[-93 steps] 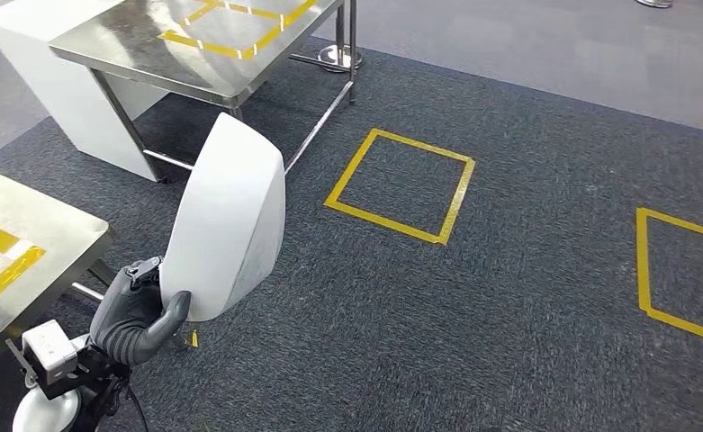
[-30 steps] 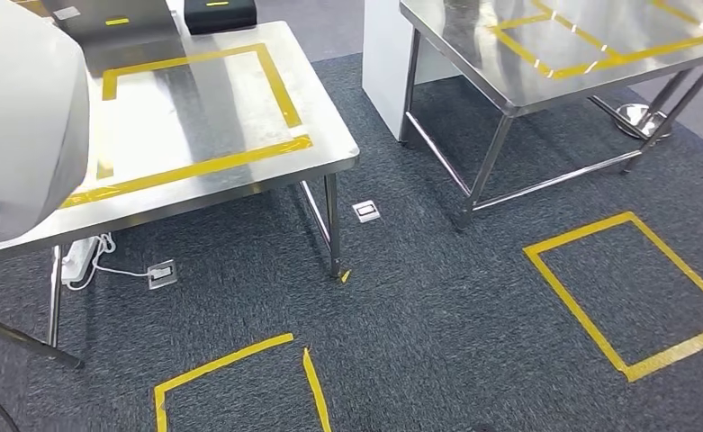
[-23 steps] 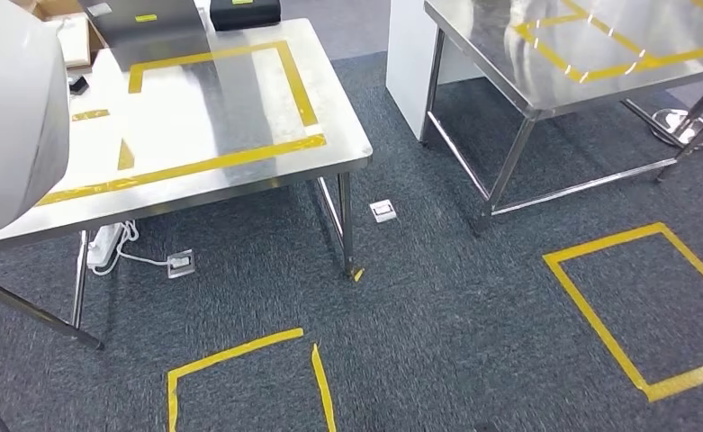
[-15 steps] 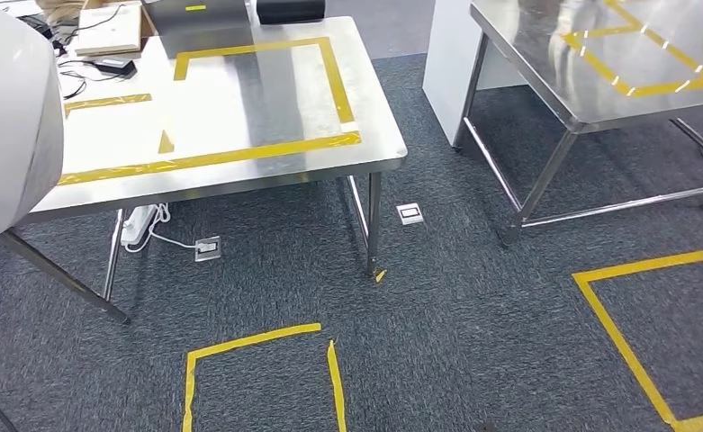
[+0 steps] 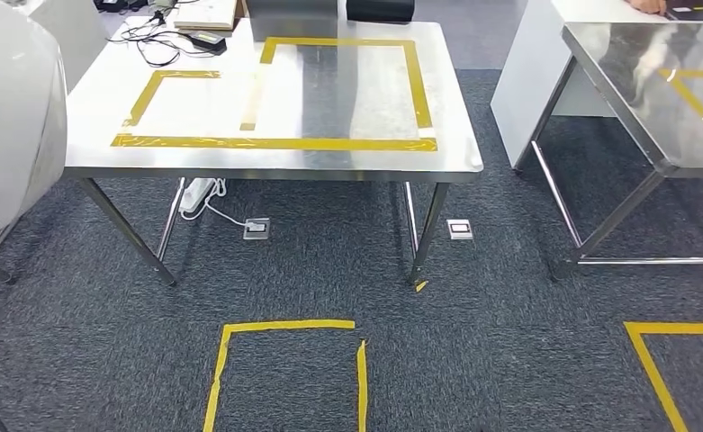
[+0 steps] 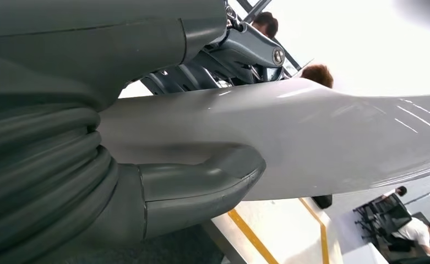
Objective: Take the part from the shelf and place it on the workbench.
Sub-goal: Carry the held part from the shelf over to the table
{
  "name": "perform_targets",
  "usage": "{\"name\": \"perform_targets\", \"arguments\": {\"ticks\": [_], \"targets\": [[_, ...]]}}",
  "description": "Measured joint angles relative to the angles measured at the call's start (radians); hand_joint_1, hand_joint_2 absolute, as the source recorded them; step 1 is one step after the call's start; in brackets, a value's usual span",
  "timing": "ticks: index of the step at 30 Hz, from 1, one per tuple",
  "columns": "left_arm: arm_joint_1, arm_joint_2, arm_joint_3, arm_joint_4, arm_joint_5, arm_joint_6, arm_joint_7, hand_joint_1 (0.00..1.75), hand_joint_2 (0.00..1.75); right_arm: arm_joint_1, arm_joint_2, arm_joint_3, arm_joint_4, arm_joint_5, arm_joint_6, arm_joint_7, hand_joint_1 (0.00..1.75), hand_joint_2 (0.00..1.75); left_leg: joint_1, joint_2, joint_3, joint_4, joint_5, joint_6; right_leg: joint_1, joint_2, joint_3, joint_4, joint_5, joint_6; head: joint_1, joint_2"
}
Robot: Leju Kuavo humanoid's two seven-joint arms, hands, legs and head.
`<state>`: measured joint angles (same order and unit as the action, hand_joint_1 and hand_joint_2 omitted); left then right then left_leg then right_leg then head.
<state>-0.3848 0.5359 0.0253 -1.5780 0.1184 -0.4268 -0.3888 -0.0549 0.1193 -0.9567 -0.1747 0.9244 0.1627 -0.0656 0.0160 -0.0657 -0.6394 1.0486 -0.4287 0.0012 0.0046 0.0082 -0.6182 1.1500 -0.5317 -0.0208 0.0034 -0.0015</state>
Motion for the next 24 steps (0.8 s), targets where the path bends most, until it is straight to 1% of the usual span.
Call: {"name": "perform_targets", "arguments": {"ticks": [1, 2, 4, 5, 6, 7, 8, 9, 10, 11, 12, 13, 14, 15, 16, 17, 18, 19, 20, 22, 23, 24], "targets": [[0.0, 0.001, 0.0, -0.001, -0.001, 0.001, 0.0, 1.75, 1.75, -0.002, 0.0, -0.002, 0.0, -0.003, -0.002, 0.0, 0.0, 0.0, -0.001, -0.007, 0.0, 0.0, 0.002, -0.004, 0.003, 0.004, 0.026, -0.057, 0.02, -0.006, 0.0, 0.0], [0.001, 0.001, 0.0, -0.002, -0.002, 0.002, 0.0, 1.75, 1.75, -0.004, -0.001, -0.004, 0.0, -0.006, -0.004, 0.001, 0.0, 0.0, -0.001, -0.011, -0.001, -0.001, 0.004, -0.009, 0.007, 0.006, 0.041, -0.092, 0.028, -0.01, 0.0, 0.0], [0.004, 0.004, 0.001, -0.003, -0.003, 0.004, 0.0, 1.75, 1.75, -0.007, -0.001, -0.008, 0.0, -0.01, -0.006, 0.002, 0.0, 0.0, 0.001, -0.017, -0.002, -0.006, 0.009, -0.022, 0.011, 0.002, 0.044, -0.106, 0.032, -0.012, 0.001, 0.0], [0.007, 0.006, 0.003, -0.003, -0.004, 0.005, 0.0, 1.75, 1.75, -0.008, 0.0, -0.009, 0.0, -0.01, -0.007, 0.002, 0.0, 0.0, 0.002, -0.014, -0.003, -0.007, 0.01, -0.027, 0.009, -0.001, 0.046, -0.111, 0.037, -0.016, 0.001, 0.0], [0.009, 0.008, 0.004, -0.004, -0.004, 0.006, 0.0, 1.75, 1.75, -0.008, 0.0, -0.011, 0.0, -0.011, -0.008, 0.002, 0.0, 0.0, 0.001, -0.003, -0.007, 0.0, 0.004, -0.031, 0.006, -0.004, 0.049, -0.117, 0.043, -0.021, 0.001, 0.0], [0.01, 0.011, 0.006, -0.004, -0.004, 0.007, 0.0, 1.75, 1.75, -0.007, 0.001, -0.013, 0.0, -0.012, -0.009, 0.002, 0.0, 0.0, 0.0, 0.012, -0.017, 0.021, -0.013, -0.035, 0.002, -0.006, 0.051, -0.123, 0.049, -0.025, -0.001, 0.0], [0.011, 0.012, 0.007, -0.004, -0.005, 0.007, 0.0, 1.75, 1.75, -0.006, 0.002, -0.014, 0.0, -0.013, -0.01, 0.002, 0.0, 0.0, 0.0, 0.029, -0.035, 0.063, -0.041, -0.038, 0.0, -0.01, 0.052, -0.127, 0.053, -0.029, -0.003, 0.0], [0.011, 0.012, 0.007, -0.003, -0.005, 0.008, 0.0, 1.75, 1.75, -0.004, 0.002, -0.016, 0.0, -0.014, -0.011, 0.002, 0.0, 0.0, 0.0, 0.043, -0.058, 0.12, -0.075, -0.042, 0.0, -0.012, 0.051, -0.127, 0.054, -0.031, -0.005, 0.0], [0.011, 0.011, 0.006, -0.002, -0.006, 0.008, 0.0, 1.75, 1.75, -0.003, 0.002, -0.018, 0.0, -0.015, -0.012, 0.002, 0.0, 0.0, 0.002, 0.05, -0.083, 0.183, -0.105, -0.046, 0.0, -0.016, 0.05, -0.127, 0.054, -0.032, -0.006, 0.0], [0.012, 0.01, 0.004, 0.0, -0.007, 0.008, 0.0, 1.75, 1.75, -0.002, 0.002, -0.02, 0.0, -0.016, -0.013, 0.002, 0.0, 0.0, 0.003, 0.054, -0.101, 0.231, -0.123, -0.05, 0.0, -0.019, 0.048, -0.126, 0.054, -0.032, -0.005, 0.0], [0.012, 0.008, 0.003, 0.002, -0.009, 0.008, -0.001, 1.75, 1.75, -0.001, 0.002, -0.022, 0.0, -0.017, -0.014, 0.002, 0.0, 0.0, 0.005, 0.056, -0.104, 0.248, -0.123, -0.054, -0.001, -0.023, 0.047, -0.124, 0.054, -0.031, -0.005, 0.0], [0.011, 0.007, 0.001, 0.005, -0.011, 0.008, -0.001, 1.75, 1.75, -0.001, 0.002, -0.023, 0.0, -0.017, -0.014, 0.002, 0.0, 0.0, 0.006, 0.059, -0.088, 0.228, -0.106, -0.056, -0.002, -0.026, 0.047, -0.122, 0.053, -0.029, -0.005, 0.0], [0.009, 0.006, 0.0, 0.006, -0.013, 0.008, -0.001, 1.75, 1.75, -0.001, 0.003, -0.024, 0.0, -0.018, -0.014, 0.001, 0.0, 0.0, 0.007, 0.063, -0.054, 0.173, -0.076, -0.058, -0.004, -0.028, 0.047, -0.118, 0.051, -0.026, -0.005, 0.0], [0.006, 0.005, -0.001, 0.007, -0.014, 0.008, -0.002, 1.75, 1.75, -0.001, 0.003, -0.025, 0.0, -0.018, -0.014, 0.001, 0.0, 0.0, 0.008, 0.069, -0.017, 0.108, -0.054, -0.059, -0.005, -0.03, 0.046, -0.114, 0.048, -0.022, -0.006, 0.0], [0.002, 0.005, -0.001, 0.009, -0.015, 0.008, -0.003, 1.75, 1.75, -0.002, 0.003, -0.026, 0.0, -0.018, -0.014, 0.0, 0.0, 0.0, 0.007, 0.073, 0.015, 0.053, -0.041, -0.056, -0.004, -0.032, 0.045, -0.11, 0.045, -0.016, -0.006, 0.0], [-0.002, 0.004, -0.002, 0.011, -0.016, 0.008, -0.005, 1.75, 1.75, -0.002, 0.003, -0.027, 0.0, -0.018, -0.014, -0.001, 0.0, 0.0, 0.006, 0.075, 0.034, 0.018, -0.037, -0.05, -0.002, -0.033, 0.042, -0.106, 0.043, -0.01, -0.006, 0.0], [-0.005, 0.003, -0.002, 0.012, -0.017, 0.008, -0.007, 1.75, 1.75, -0.002, 0.003, -0.028, 0.0, -0.018, -0.014, -0.002, 0.0, 0.0, 0.005, 0.075, 0.039, 0.005, -0.041, -0.042, 0.001, -0.035, 0.039, -0.104, 0.041, -0.006, -0.006, 0.0], [-0.008, 0.002, -0.003, 0.015, -0.017, 0.008, -0.008, 1.75, 1.75, -0.002, 0.002, -0.029, 0.0, -0.018, -0.014, -0.002, 0.0, 0.0, 0.005, 0.073, 0.039, 0.002, -0.039, -0.035, 0.004, -0.035, 0.037, -0.103, 0.04, -0.009, -0.006, 0.0], [-0.009, 0.001, -0.004, 0.016, -0.017, 0.008, -0.01, 1.75, 1.75, -0.002, 0.002, -0.029, 0.0, -0.018, -0.014, -0.002, 0.0, 0.0, 0.007, 0.07, 0.037, 0.001, -0.037, -0.03, 0.006, -0.036, 0.036, -0.104, 0.042, -0.018, -0.004, 0.0], [-0.013, -0.002, -0.006, 0.022, -0.017, 0.007, -0.015, 1.75, 1.75, -0.002, 0.001, -0.03, 0.0, -0.018, -0.014, -0.001, 0.0, 0.0, 0.006, 0.069, 0.037, -0.001, -0.036, -0.028, 0.008, -0.036, 0.037, -0.107, 0.044, -0.038, -0.004, 0.0], [-0.016, -0.004, -0.007, 0.026, -0.017, 0.007, -0.018, 1.75, 1.75, -0.002, 0.001, -0.03, 0.0, -0.019, -0.014, 0.0, 0.0, 0.0, 0.005, 0.069, 0.037, 0.0, -0.036, -0.026, 0.008, -0.035, 0.038, -0.108, 0.046, -0.041, -0.004, 0.0], [-0.021, -0.007, -0.008, 0.03, -0.017, 0.006, -0.02, 1.75, 1.75, -0.003, 0.001, -0.031, 0.0, -0.021, -0.014, 0.0, 0.0, 0.0, 0.004, 0.069, 0.037, 0.0, -0.036, -0.023, 0.008, -0.035, 0.038, -0.111, 0.047, -0.039, -0.004, 0.0]]}}
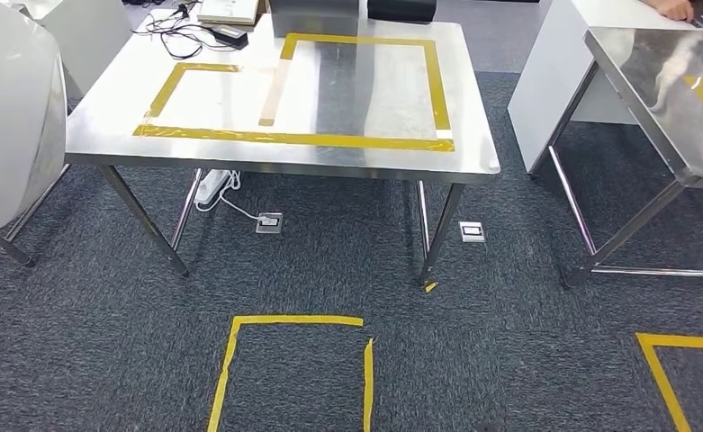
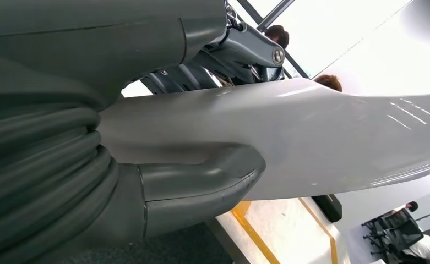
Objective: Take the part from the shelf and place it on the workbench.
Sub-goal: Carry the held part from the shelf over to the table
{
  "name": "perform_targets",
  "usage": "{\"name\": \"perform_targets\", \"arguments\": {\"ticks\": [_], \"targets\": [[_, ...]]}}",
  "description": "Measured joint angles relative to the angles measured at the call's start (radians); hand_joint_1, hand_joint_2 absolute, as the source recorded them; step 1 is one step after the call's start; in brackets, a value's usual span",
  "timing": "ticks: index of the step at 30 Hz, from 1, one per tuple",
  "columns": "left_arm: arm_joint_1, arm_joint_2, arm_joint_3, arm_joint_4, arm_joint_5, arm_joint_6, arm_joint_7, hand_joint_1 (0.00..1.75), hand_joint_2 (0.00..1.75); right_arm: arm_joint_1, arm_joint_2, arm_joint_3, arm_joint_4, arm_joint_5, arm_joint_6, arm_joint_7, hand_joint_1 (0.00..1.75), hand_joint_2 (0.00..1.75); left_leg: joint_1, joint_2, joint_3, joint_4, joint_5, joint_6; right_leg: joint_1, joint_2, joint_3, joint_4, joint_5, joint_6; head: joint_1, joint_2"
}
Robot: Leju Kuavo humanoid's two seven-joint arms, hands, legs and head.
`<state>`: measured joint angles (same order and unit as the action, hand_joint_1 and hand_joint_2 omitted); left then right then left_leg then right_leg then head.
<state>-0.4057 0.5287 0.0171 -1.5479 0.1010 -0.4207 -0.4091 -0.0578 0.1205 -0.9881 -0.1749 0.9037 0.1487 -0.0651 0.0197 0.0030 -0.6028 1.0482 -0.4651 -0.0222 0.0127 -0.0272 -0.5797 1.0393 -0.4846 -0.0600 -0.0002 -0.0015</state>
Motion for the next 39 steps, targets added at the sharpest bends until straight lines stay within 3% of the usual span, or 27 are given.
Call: {"name": "perform_targets", "arguments": {"ticks": [2, 7, 10, 12, 13, 15, 16, 17, 18, 21, 23, 25, 27, 29, 31, 32, 33, 34, 36, 38, 39], "targets": [[-0.015, -0.006, -0.007, 0.01, -0.003, -0.002, -0.004, 1.75, 1.75, 0.0, 0.0, -0.003, 0.0, -0.003, -0.001, 0.001, 0.0, 0.0, -0.002, 0.0, -0.001, 0.001, 0.0, 0.005, -0.001, 0.0, 0.001, -0.006, 0.004, 0.008, 0.0, 0.0], [-0.052, -0.021, -0.029, 0.038, -0.011, -0.003, -0.008, 1.75, 1.75, 0.0, 0.001, -0.007, 0.0, -0.002, 0.002, -0.001, 0.0, 0.0, -0.012, 0.002, -0.006, 0.005, 0.0, 0.018, -0.011, 0.0, 0.003, -0.014, 0.011, 0.053, 0.0, 0.0], [-0.064, -0.023, -0.035, 0.046, -0.011, -0.003, -0.01, 1.75, 1.75, 0.0, 0.001, -0.007, 0.0, 0.004, 0.005, -0.002, 0.0, 0.0, -0.013, 0.001, -0.005, 0.001, 0.0, 0.026, -0.015, -0.002, 0.004, -0.015, 0.01, 0.066, -0.001, 0.0], [-0.068, -0.023, -0.038, 0.047, -0.011, -0.003, -0.011, 1.75, 1.75, 0.0, 0.001, -0.007, 0.0, 0.006, 0.006, -0.003, 0.0, 0.0, -0.007, 0.0, 0.0, -0.008, 0.006, 0.034, -0.016, 0.005, -0.006, 0.009, -0.008, 0.073, 0.0, 0.0], [-0.069, -0.023, -0.039, 0.047, -0.011, -0.003, -0.012, 1.75, 1.75, 0.0, 0.001, -0.007, 0.0, 0.006, 0.006, -0.003, 0.0, 0.0, -0.004, 0.0, 0.001, -0.013, 0.009, 0.038, -0.017, 0.011, -0.025, 0.049, -0.032, 0.075, 0.002, 0.0], [-0.07, -0.024, -0.04, 0.048, -0.011, -0.003, -0.012, 1.75, 1.75, 0.001, 0.001, -0.007, 0.0, 0.006, 0.006, -0.003, 0.0, 0.0, -0.003, -0.001, 0.0, -0.015, 0.01, 0.041, -0.021, 0.02, -0.088, 0.177, -0.093, 0.076, 0.003, 0.0], [-0.069, -0.025, -0.041, 0.05, -0.011, -0.003, -0.012, 1.75, 1.75, 0.002, 0.001, -0.007, 0.0, 0.006, 0.007, -0.003, 0.0, 0.0, -0.003, -0.002, -0.001, -0.014, 0.01, 0.04, -0.022, 0.021, -0.119, 0.238, -0.114, 0.076, 0.004, 0.0], [-0.069, -0.025, -0.042, 0.051, -0.011, -0.004, -0.012, 1.75, 1.75, 0.003, 0.001, -0.007, 0.0, 0.006, 0.007, -0.003, 0.0, 0.0, -0.002, -0.004, -0.001, -0.014, 0.01, 0.039, -0.024, 0.021, -0.137, 0.268, -0.117, 0.077, 0.004, 0.0], [-0.068, -0.026, -0.043, 0.053, -0.01, -0.005, -0.013, 1.75, 1.75, 0.004, 0.001, -0.007, 0.0, 0.006, 0.007, -0.003, 0.0, 0.0, 0.0, -0.006, 0.0, -0.014, 0.009, 0.036, -0.026, 0.022, -0.136, 0.261, -0.101, 0.077, 0.004, 0.0], [-0.068, -0.026, -0.044, 0.056, -0.008, -0.008, -0.013, 1.75, 1.75, 0.005, 0.001, -0.008, 0.0, 0.006, 0.007, -0.006, 0.0, 0.0, 0.006, -0.011, 0.002, -0.011, 0.007, 0.025, -0.031, 0.022, -0.081, 0.142, -0.026, 0.078, 0.004, 0.0], [-0.068, -0.026, -0.044, 0.056, -0.008, -0.008, -0.014, 1.75, 1.75, 0.005, 0.001, -0.008, 0.0, 0.006, 0.007, -0.006, 0.0, 0.0, 0.007, -0.012, 0.002, -0.01, 0.007, 0.022, -0.032, 0.022, -0.066, 0.111, -0.011, 0.078, 0.004, 0.0], [-0.068, -0.024, -0.045, 0.057, -0.005, -0.009, -0.016, 1.75, 1.75, 0.004, 0.001, -0.008, 0.0, 0.006, 0.007, -0.009, 0.0, 0.0, 0.009, -0.017, 0.004, -0.015, 0.007, -0.003, -0.028, 0.027, -0.038, 0.051, 0.0, 0.065, 0.006, 0.0], [-0.069, -0.022, -0.046, 0.059, -0.002, -0.01, -0.019, 1.75, 1.75, 0.003, 0.002, -0.009, 0.0, 0.006, 0.007, -0.011, 0.0, 0.0, 0.011, -0.019, -0.002, -0.003, -0.003, -0.03, -0.026, 0.029, -0.012, 0.0, 0.008, 0.043, 0.006, 0.0], [-0.069, -0.02, -0.047, 0.06, -0.002, -0.01, -0.019, 1.75, 1.75, 0.003, 0.002, -0.011, 0.0, 0.006, 0.007, -0.013, 0.0, 0.0, 0.011, -0.013, -0.042, 0.08, -0.046, -0.035, -0.027, 0.027, -0.005, -0.006, 0.01, 0.03, 0.004, 0.0], [-0.066, -0.02, -0.049, 0.062, -0.001, -0.01, -0.019, 1.75, 1.75, 0.003, 0.002, -0.012, 0.0, 0.006, 0.007, -0.014, 0.0, 0.0, 0.009, -0.011, -0.109, 0.209, -0.096, -0.036, -0.024, 0.027, -0.002, -0.006, 0.006, 0.023, 0.003, 0.0], [-0.064, -0.02, -0.05, 0.063, -0.001, -0.01, -0.019, 1.75, 1.75, 0.004, 0.002, -0.013, 0.0, 0.006, 0.007, -0.015, 0.0, 0.0, 0.009, -0.011, -0.132, 0.25, -0.102, -0.036, -0.022, 0.026, 0.0, -0.005, 0.004, 0.021, 0.003, 0.0], [-0.063, -0.02, -0.051, 0.065, -0.001, -0.01, -0.019, 1.75, 1.75, 0.004, 0.002, -0.013, 0.0, 0.006, 0.007, -0.016, 0.0, 0.0, 0.008, -0.01, -0.139, 0.255, -0.089, -0.034, -0.021, 0.026, 0.002, -0.005, 0.002, 0.02, 0.003, 0.0], [-0.062, -0.02, -0.051, 0.065, -0.001, -0.01, -0.019, 1.75, 1.75, 0.004, 0.002, -0.013, 0.0, 0.006, 0.007, -0.016, 0.0, 0.0, 0.008, -0.01, -0.126, 0.221, -0.06, -0.031, -0.02, 0.027, 0.006, -0.005, -0.001, 0.02, 0.003, 0.0], [-0.063, -0.02, -0.051, 0.066, -0.001, -0.01, -0.019, 1.75, 1.75, 0.004, 0.002, -0.014, 0.0, 0.006, 0.007, -0.016, 0.0, 0.0, 0.004, -0.004, -0.064, 0.091, 0.008, -0.023, -0.018, 0.027, 0.015, -0.004, -0.009, 0.024, 0.003, 0.0], [-0.065, -0.02, -0.052, 0.066, 0.0, -0.01, -0.019, 1.75, 1.75, 0.004, 0.002, -0.014, 0.0, 0.006, 0.007, -0.016, 0.0, 0.0, -0.002, 0.001, -0.021, 0.002, 0.03, -0.014, -0.014, 0.027, 0.016, -0.002, -0.015, 0.032, 0.004, 0.0], [-0.065, -0.02, -0.052, 0.066, 0.0, -0.01, -0.019, 1.75, 1.75, 0.004, 0.002, -0.014, 0.0, 0.006, 0.007, -0.016, 0.0, 0.0, -0.005, 0.001, -0.017, -0.009, 0.025, -0.01, -0.013, 0.027, 0.015, -0.002, -0.016, 0.037, 0.005, 0.0]]}}
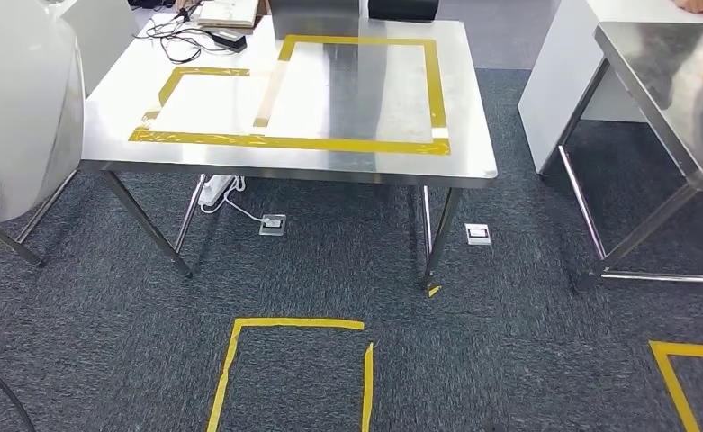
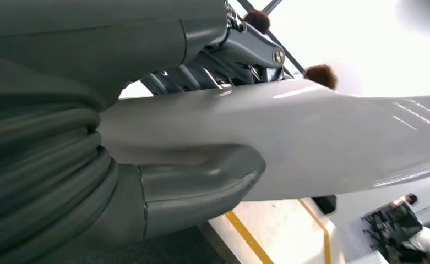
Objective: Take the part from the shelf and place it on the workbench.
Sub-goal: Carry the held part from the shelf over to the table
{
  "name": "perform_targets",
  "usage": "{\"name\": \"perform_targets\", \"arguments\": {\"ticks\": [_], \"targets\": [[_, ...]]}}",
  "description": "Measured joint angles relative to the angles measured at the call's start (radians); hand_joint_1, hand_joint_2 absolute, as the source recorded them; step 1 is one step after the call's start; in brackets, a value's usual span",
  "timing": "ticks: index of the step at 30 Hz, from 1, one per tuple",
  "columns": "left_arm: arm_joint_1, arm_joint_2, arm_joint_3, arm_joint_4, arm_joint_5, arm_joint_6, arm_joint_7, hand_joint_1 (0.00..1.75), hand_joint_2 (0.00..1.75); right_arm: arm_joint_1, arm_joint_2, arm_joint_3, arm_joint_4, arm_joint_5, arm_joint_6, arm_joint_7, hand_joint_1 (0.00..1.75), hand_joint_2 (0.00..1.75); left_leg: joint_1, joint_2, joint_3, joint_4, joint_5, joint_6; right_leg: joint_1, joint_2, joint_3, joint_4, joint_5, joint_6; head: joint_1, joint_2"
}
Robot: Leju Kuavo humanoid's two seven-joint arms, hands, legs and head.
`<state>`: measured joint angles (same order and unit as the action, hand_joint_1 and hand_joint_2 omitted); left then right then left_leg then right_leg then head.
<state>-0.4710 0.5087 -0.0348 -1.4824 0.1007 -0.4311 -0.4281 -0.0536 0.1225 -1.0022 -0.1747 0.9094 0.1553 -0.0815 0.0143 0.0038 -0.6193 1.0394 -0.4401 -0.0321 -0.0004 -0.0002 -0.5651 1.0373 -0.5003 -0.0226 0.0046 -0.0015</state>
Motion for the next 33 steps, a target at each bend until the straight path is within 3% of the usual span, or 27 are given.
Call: {"name": "perform_targets", "arguments": {"ticks": [2, 4, 7, 8, 9, 10, 12, 14, 17, 19, 22, 23, 24, 25, 27, 28, 30, 33], "targets": [[0.001, 0.0, 0.0, 0.0, 0.0, 0.0, 0.0, 1.75, 1.75, 0.0, 0.0, 0.0, 0.0, 0.0, 0.0, 0.0, 0.0, 0.0, 0.002, -0.003, 0.001, -0.005, -0.001, 0.009, 0.001, -0.002, 0.0, -0.002, -0.004, 0.01, 0.001, 0.0], [0.0, 0.0, 0.0, -0.002, 0.001, 0.0, 0.0, 1.75, 1.75, -0.001, 0.0, -0.001, 0.0, 0.0, 0.0, 0.0, 0.0, 0.0, 0.008, -0.005, 0.006, -0.01, -0.002, 0.021, 0.001, -0.001, -0.014, 0.034, -0.028, 0.02, 0.004, 0.0], [-0.001, -0.001, -0.002, -0.002, 0.001, 0.0, 0.0, 1.75, 1.75, -0.001, 0.001, -0.001, 0.0, 0.0, 0.0, 0.0, 0.0, 0.0, 0.008, -0.005, 0.009, -0.011, -0.006, 0.032, -0.002, 0.0, -0.114, 0.22, -0.106, 0.031, 0.009, 0.0], [0.0, -0.002, -0.003, -0.002, 0.001, 0.0, 0.0, 1.75, 1.75, 0.0, 0.001, -0.001, 0.0, 0.0, 0.0, 0.0, 0.0, 0.0, 0.008, -0.006, 0.01, -0.01, -0.008, 0.033, -0.002, 0.0, -0.145, 0.271, -0.115, 0.032, 0.008, 0.0], [0.001, -0.002, -0.004, -0.002, 0.001, 0.0, 0.0, 1.75, 1.75, 0.001, 0.001, -0.001, 0.0, 0.0, 0.0, 0.0, 0.0, 0.0, 0.007, -0.007, 0.012, -0.009, -0.01, 0.033, -0.002, 0.0, -0.161, 0.285, -0.104, 0.032, 0.009, 0.0], [0.001, -0.002, -0.005, -0.002, 0.001, 0.0, 0.0, 1.75, 1.75, 0.001, 0.001, -0.001, 0.0, 0.0, 0.0, 0.0, 0.0, 0.0, 0.007, -0.009, 0.014, -0.008, -0.013, 0.032, -0.002, 0.0, -0.155, 0.259, -0.074, 0.031, 0.009, 0.0], [0.001, -0.002, -0.005, -0.002, 0.001, 0.0, 0.0, 1.75, 1.75, 0.001, 0.001, -0.001, 0.0, 0.0, 0.0, 0.0, 0.0, 0.0, 0.007, -0.011, 0.023, -0.007, -0.019, 0.027, -0.002, 0.001, -0.1, 0.123, 0.005, 0.024, 0.009, 0.0], [0.0, -0.002, -0.005, -0.002, 0.001, 0.0, 0.0, 1.75, 1.75, 0.0, 0.001, -0.001, 0.0, 0.0, 0.0, 0.0, 0.0, 0.0, 0.004, -0.013, 0.026, -0.006, -0.024, 0.017, 0.001, 0.003, -0.054, 0.02, 0.04, 0.017, 0.008, 0.0], [0.0, -0.002, -0.007, -0.002, 0.001, 0.0, 0.0, 1.75, 1.75, 0.0, 0.001, -0.001, 0.0, -0.001, 0.0, 0.0, 0.0, 0.0, 0.005, -0.015, 0.026, -0.01, -0.025, -0.002, 0.004, 0.003, -0.044, -0.002, 0.04, 0.004, 0.008, 0.0], [-0.003, -0.001, -0.008, -0.002, 0.001, 0.0, 0.0, 1.75, 1.75, 0.0, 0.001, -0.001, 0.0, -0.002, 0.0, 0.0, 0.0, 0.0, 0.006, -0.012, 0.016, 0.014, -0.041, -0.011, 0.0, 0.002, -0.036, -0.011, 0.043, -0.009, 0.006, 0.0], [-0.008, -0.001, -0.009, 0.001, 0.001, 0.0, 0.0, 1.75, 1.75, 0.0, 0.001, -0.001, 0.0, -0.004, -0.001, -0.001, 0.0, 0.0, 0.006, -0.009, -0.064, 0.18, -0.117, -0.02, -0.003, 0.001, -0.028, -0.014, 0.04, -0.02, 0.005, 0.0], [-0.008, -0.002, -0.01, 0.003, 0.001, 0.0, 0.0, 1.75, 1.75, 0.0, 0.001, -0.001, 0.0, -0.005, -0.002, -0.001, 0.0, 0.0, 0.006, -0.009, -0.095, 0.235, -0.132, -0.022, -0.002, 0.001, -0.026, -0.014, 0.038, -0.021, 0.005, 0.0], [-0.007, -0.002, -0.012, 0.006, 0.0, 0.0, 0.0, 1.75, 1.75, 0.0, 0.001, -0.001, 0.0, -0.005, -0.002, -0.001, 0.0, 0.0, 0.007, -0.009, -0.111, 0.261, -0.129, -0.023, -0.002, 0.001, -0.023, -0.013, 0.035, -0.021, 0.005, 0.0], [-0.008, -0.003, -0.014, 0.008, 0.0, 0.0, 0.0, 1.75, 1.75, 0.0, 0.001, -0.001, 0.0, -0.006, -0.002, -0.001, 0.0, 0.0, 0.007, -0.008, -0.11, 0.25, -0.107, -0.023, -0.003, 0.001, -0.019, -0.012, 0.032, -0.02, 0.005, 0.0], [-0.011, -0.003, -0.015, 0.009, -0.001, 0.0, 0.0, 1.75, 1.75, 0.0, 0.002, -0.002, 0.0, -0.006, -0.002, -0.001, 0.0, 0.0, 0.008, -0.005, -0.059, 0.132, -0.035, -0.022, -0.005, 0.002, -0.01, -0.008, 0.022, -0.014, 0.004, 0.0], [-0.014, -0.003, -0.015, 0.01, -0.001, 0.0, 0.0, 1.75, 1.75, 0.0, 0.002, -0.002, 0.0, -0.006, -0.002, -0.001, 0.0, 0.0, 0.006, -0.004, -0.028, 0.069, -0.013, -0.019, -0.004, 0.003, -0.008, -0.003, 0.017, -0.008, 0.004, 0.0], [-0.018, -0.003, -0.016, 0.01, -0.001, 0.0, 0.0, 1.75, 1.75, -0.001, 0.002, -0.002, 0.0, -0.006, -0.002, 0.0, 0.0, 0.0, 0.002, -0.003, 0.004, 0.005, -0.006, -0.007, -0.001, 0.003, -0.009, 0.0, 0.01, 0.003, 0.004, 0.0], [-0.018, -0.003, -0.017, 0.011, -0.002, 0.0, 0.0, 1.75, 1.75, -0.002, 0.002, -0.002, 0.0, -0.007, -0.003, 0.0, 0.0, 0.0, 0.003, -0.007, 0.006, 0.001, -0.012, 0.016, 0.001, 0.001, -0.008, 0.002, 0.003, 0.017, 0.005, 0.0]]}}
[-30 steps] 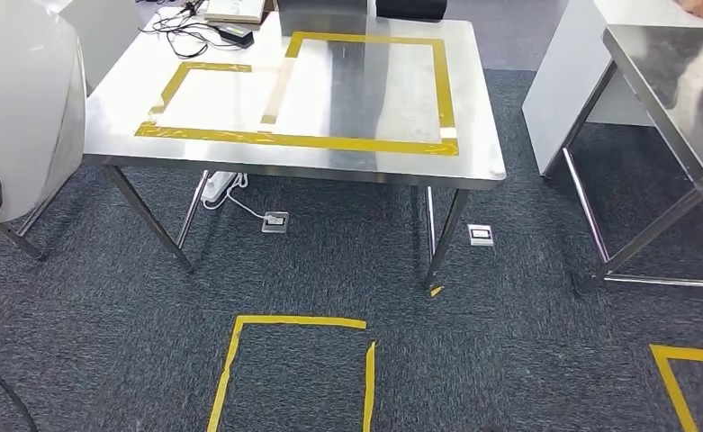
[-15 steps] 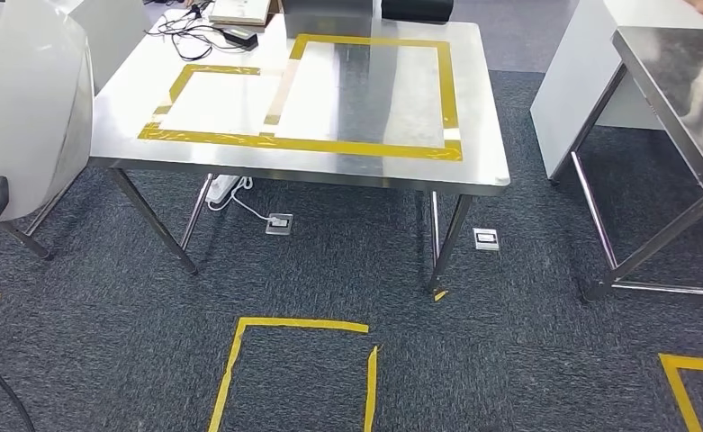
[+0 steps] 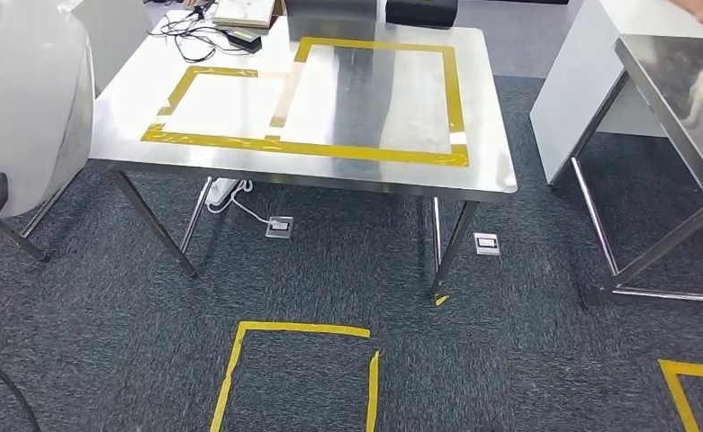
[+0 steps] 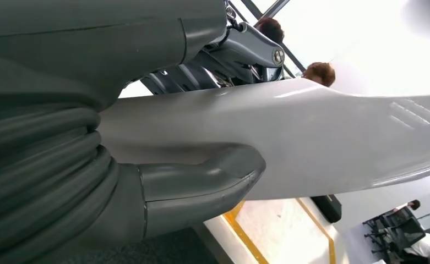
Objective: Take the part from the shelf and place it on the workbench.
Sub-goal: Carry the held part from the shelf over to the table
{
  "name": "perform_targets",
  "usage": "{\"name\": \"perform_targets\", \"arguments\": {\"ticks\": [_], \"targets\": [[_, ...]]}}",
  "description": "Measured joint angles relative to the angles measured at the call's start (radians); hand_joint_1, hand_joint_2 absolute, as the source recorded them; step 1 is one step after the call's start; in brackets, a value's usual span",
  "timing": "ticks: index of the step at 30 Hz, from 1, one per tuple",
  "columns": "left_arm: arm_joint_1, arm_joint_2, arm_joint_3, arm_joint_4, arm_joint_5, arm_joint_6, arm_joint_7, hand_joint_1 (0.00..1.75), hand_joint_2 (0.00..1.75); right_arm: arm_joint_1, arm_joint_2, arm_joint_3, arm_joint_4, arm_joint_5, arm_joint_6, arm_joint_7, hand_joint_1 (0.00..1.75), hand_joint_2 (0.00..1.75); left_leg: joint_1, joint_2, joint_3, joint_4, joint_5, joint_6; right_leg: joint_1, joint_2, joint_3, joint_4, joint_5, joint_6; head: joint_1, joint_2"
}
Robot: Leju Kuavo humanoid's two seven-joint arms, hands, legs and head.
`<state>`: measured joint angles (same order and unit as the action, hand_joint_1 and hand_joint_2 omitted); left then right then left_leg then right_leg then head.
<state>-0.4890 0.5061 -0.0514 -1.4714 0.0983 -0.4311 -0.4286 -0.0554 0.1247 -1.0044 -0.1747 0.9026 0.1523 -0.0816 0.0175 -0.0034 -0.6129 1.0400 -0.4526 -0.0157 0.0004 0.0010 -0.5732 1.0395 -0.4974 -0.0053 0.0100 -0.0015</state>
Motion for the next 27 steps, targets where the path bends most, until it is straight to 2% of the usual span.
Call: {"name": "perform_targets", "arguments": {"ticks": [2, 3, 5, 6, 7, 8, 9, 10, 11, 12, 14, 16, 17, 18, 20, 21, 22, 23, 25, 26, 27], "targets": [[0.0, 0.002, 0.0, -0.002, 0.0, 0.0, -0.002, 1.75, 1.75, -0.001, 0.0, 0.0, 0.0, 0.0, -0.001, -0.001, 0.0, 0.0, 0.003, -0.001, 0.005, -0.003, -0.002, 0.013, -0.001, 0.0, -0.022, 0.051, -0.028, 0.011, 0.002, 0.0], [0.002, 0.003, 0.0, -0.003, 0.001, 0.0, -0.004, 1.75, 1.75, -0.001, 0.0, 0.0, 0.0, 0.001, -0.002, -0.002, 0.0, 0.0, 0.003, 0.0, 0.007, -0.003, -0.004, 0.017, -0.002, 0.0, -0.051, 0.106, -0.052, 0.014, 0.003, 0.0], [0.009, 0.005, 0.0, -0.004, 0.002, 0.0, -0.005, 1.75, 1.75, 0.0, 0.0, 0.0, 0.0, 0.004, -0.003, -0.003, 0.0, 0.0, 0.0, -0.001, 0.01, -0.003, -0.01, 0.023, -0.003, 0.0, -0.127, 0.236, -0.096, 0.018, 0.003, 0.0], [0.015, 0.006, 0.0, -0.005, 0.003, 0.0, -0.006, 1.75, 1.75, 0.001, 0.0, 0.0, 0.0, 0.005, -0.004, -0.003, 0.0, 0.0, -0.001, -0.001, 0.013, -0.003, -0.013, 0.024, -0.002, 0.0, -0.154, 0.275, -0.098, 0.018, 0.003, 0.0], [0.021, 0.008, 0.0, -0.006, 0.004, 0.0, -0.007, 1.75, 1.75, 0.002, 0.0, 0.0, 0.0, 0.006, -0.004, -0.003, 0.0, 0.0, -0.002, -0.002, 0.017, -0.003, -0.017, 0.025, -0.002, 0.0, -0.165, 0.276, -0.08, 0.016, 0.003, 0.0], [0.027, 0.009, 0.0, -0.007, 0.004, 0.0, -0.008, 1.75, 1.75, 0.003, 0.0, 0.0, 0.0, 0.006, -0.005, -0.003, 0.0, 0.0, -0.003, -0.003, 0.023, -0.003, -0.021, 0.024, -0.001, 0.0, -0.155, 0.239, -0.044, 0.012, 0.003, 0.0], [0.03, 0.011, 0.001, -0.009, 0.005, 0.0, -0.009, 1.75, 1.75, 0.003, 0.0, 0.0, 0.0, 0.007, -0.005, -0.003, 0.0, 0.0, -0.004, -0.005, 0.03, -0.003, -0.026, 0.023, 0.001, 0.001, -0.128, 0.17, 0.0, 0.005, 0.003, 0.0], [0.032, 0.012, 0.001, -0.011, 0.005, 0.0, -0.01, 1.75, 1.75, 0.003, 0.0, 0.0, 0.0, 0.008, -0.005, -0.003, 0.0, 0.0, -0.006, -0.006, 0.036, -0.003, -0.031, 0.02, 0.004, 0.002, -0.098, 0.101, 0.031, -0.003, 0.003, 0.0], [0.034, 0.014, 0.001, -0.013, 0.006, 0.0, -0.011, 1.75, 1.75, 0.002, -0.001, 0.0, 0.0, 0.009, -0.006, -0.002, 0.0, 0.0, -0.007, -0.007, 0.04, -0.003, -0.036, 0.016, 0.007, 0.002, -0.072, 0.046, 0.049, -0.01, 0.003, 0.0], [0.035, 0.015, 0.001, -0.014, 0.006, 0.0, -0.011, 1.75, 1.75, 0.002, -0.001, 0.0, 0.0, 0.009, -0.006, -0.002, 0.0, 0.0, -0.007, -0.008, 0.042, -0.003, -0.04, 0.011, 0.01, 0.002, -0.056, 0.012, 0.052, -0.015, 0.003, 0.0], [0.039, 0.02, 0.002, -0.016, 0.007, 0.0, -0.011, 1.75, 1.75, 0.001, -0.001, 0.0, 0.0, 0.011, -0.006, -0.002, 0.0, 0.0, -0.008, -0.01, 0.046, -0.008, -0.046, 0.0, 0.012, 0.001, -0.046, -0.004, 0.04, -0.023, 0.003, 0.0], [0.044, 0.028, 0.003, -0.021, 0.011, 0.0, -0.012, 1.75, 1.75, 0.002, 0.0, 0.0, 0.0, 0.013, -0.006, -0.002, 0.0, 0.0, -0.006, -0.008, 0.048, 0.0, -0.051, -0.01, 0.007, 0.001, -0.029, -0.017, 0.037, -0.033, 0.001, 0.0], [0.044, 0.033, 0.003, -0.023, 0.014, 0.0, -0.013, 1.75, 1.75, 0.002, 0.0, 0.0, 0.0, 0.014, -0.005, -0.002, 0.0, 0.0, -0.006, -0.007, 0.037, 0.026, -0.061, -0.015, 0.003, 0.001, -0.017, -0.023, 0.034, -0.038, -0.001, 0.0], [0.045, 0.037, 0.004, -0.024, 0.016, -0.001, -0.013, 1.75, 1.75, 0.002, 0.0, 0.0, 0.0, 0.015, -0.005, -0.003, 0.0, 0.0, -0.004, -0.006, 0.011, 0.074, -0.074, -0.02, 0.001, 0.0, -0.004, -0.027, 0.028, -0.042, -0.002, 0.0], [0.048, 0.041, 0.004, -0.023, 0.018, -0.001, -0.013, 1.75, 1.75, 0.002, 0.0, 0.0, 0.0, 0.016, -0.004, -0.003, 0.0, 0.0, -0.001, -0.005, -0.072, 0.204, -0.107, -0.03, 0.0, 0.0, 0.017, -0.028, 0.01, -0.047, -0.004, 0.0], [0.052, 0.041, 0.004, -0.022, 0.018, -0.001, -0.012, 1.75, 1.75, 0.003, 0.0, 0.0, 0.0, 0.016, -0.004, -0.003, 0.0, 0.0, 0.001, -0.004, -0.109, 0.249, -0.107, -0.034, 0.0, 0.0, 0.029, -0.028, -0.001, -0.046, -0.004, 0.0], [0.055, 0.042, 0.004, -0.021, 0.018, -0.002, -0.012, 1.75, 1.75, 0.004, 0.0, 0.0, 0.0, 0.017, -0.004, -0.003, 0.0, 0.0, 0.002, -0.003, -0.132, 0.263, -0.089, -0.038, -0.001, 0.0, 0.042, -0.028, -0.012, -0.045, -0.004, 0.0], [0.057, 0.043, 0.004, -0.021, 0.018, -0.002, -0.012, 1.75, 1.75, 0.004, 0.0, 0.0, 0.0, 0.017, -0.003, -0.003, 0.0, 0.0, 0.004, -0.002, -0.133, 0.235, -0.051, -0.04, -0.003, 0.0, 0.058, -0.028, -0.024, -0.042, -0.004, 0.0], [0.057, 0.047, 0.004, -0.02, 0.018, -0.002, -0.012, 1.75, 1.75, 0.005, 0.0, 0.0, 0.0, 0.018, -0.003, -0.003, 0.0, 0.0, 0.006, 0.003, -0.095, 0.116, 0.038, -0.044, -0.008, 0.001, 0.09, -0.028, -0.051, -0.031, -0.004, 0.0], [0.056, 0.049, 0.004, -0.02, 0.019, -0.002, -0.012, 1.75, 1.75, 0.004, 0.0, 0.0, 0.0, 0.019, -0.003, -0.003, 0.0, 0.0, 0.004, 0.005, -0.069, 0.057, 0.057, -0.041, -0.008, 0.001, 0.101, -0.027, -0.065, -0.023, -0.007, 0.0], [0.055, 0.05, 0.004, -0.02, 0.019, -0.002, -0.012, 1.75, 1.75, 0.003, -0.001, 0.0, 0.0, 0.019, -0.002, -0.003, 0.0, 0.0, 0.002, 0.008, -0.052, 0.022, 0.059, -0.034, -0.007, 0.001, 0.107, -0.029, -0.075, -0.016, -0.008, 0.0]]}}
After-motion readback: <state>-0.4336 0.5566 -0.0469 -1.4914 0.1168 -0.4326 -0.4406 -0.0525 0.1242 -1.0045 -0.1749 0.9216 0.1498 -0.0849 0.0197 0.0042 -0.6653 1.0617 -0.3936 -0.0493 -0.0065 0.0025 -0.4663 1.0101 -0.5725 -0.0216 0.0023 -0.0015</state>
